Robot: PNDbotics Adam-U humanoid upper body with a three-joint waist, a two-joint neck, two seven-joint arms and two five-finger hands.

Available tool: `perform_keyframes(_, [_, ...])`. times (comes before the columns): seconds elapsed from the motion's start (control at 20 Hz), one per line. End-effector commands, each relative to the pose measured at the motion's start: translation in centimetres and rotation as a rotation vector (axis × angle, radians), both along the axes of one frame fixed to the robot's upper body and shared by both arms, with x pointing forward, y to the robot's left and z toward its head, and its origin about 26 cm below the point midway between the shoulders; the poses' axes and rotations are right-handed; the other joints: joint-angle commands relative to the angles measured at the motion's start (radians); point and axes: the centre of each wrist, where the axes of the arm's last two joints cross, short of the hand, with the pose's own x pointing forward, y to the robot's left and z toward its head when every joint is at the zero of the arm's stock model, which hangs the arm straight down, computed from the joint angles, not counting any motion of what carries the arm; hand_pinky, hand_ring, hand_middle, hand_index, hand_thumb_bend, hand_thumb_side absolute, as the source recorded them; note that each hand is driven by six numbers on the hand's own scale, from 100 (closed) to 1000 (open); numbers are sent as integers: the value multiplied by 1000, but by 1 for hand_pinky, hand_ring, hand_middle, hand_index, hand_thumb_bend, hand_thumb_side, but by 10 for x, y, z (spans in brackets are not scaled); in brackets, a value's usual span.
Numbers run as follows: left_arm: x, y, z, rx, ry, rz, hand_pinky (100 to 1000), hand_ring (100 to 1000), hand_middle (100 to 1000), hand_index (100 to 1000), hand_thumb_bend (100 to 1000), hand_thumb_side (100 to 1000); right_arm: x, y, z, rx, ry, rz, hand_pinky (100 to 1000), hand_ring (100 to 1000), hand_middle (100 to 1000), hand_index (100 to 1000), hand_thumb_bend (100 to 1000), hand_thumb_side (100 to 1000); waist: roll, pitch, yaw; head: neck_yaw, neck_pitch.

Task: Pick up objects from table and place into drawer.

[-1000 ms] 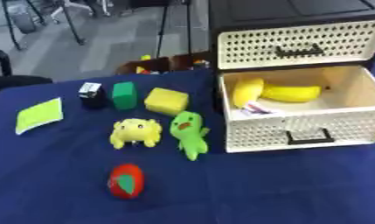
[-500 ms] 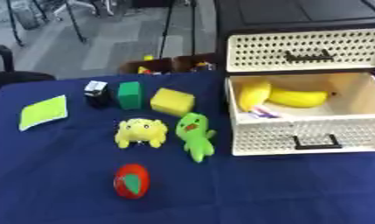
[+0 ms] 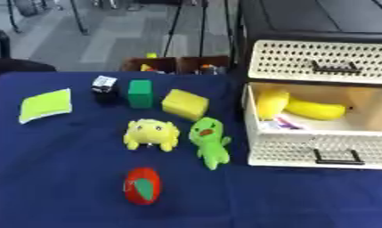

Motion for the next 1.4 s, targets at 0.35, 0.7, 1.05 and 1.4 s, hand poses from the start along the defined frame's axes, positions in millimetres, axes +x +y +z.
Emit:
perform_keyframes(0.35, [2,-14,-39,-103,39,10,344,548,552,799,437,770,-46,-8,-47,-413,375,21,328,508,574,782,100,1000,27,-36,14,-45,6])
perform_keyframes(0.7, [3,-26,-52,-140,23,11,353,557,563,810,440,780,-54,4,-65,-555,442,36,336,520,629,834,100,1000,33,-42,15,-66,14])
perform_keyframes(1.05, [2,-28,-58,-130,40,4,349,552,561,811,442,782,-30,9,-41,-720,329,-14,318,517,613,828,100,1000,31,-41,20,-65,9])
perform_keyframes(1.4, [2,-30,-62,-133,59,-12,345,551,561,812,435,783,-9,11,-14,-807,251,-96,310,506,605,826,100,1000,25,-37,26,-75,14])
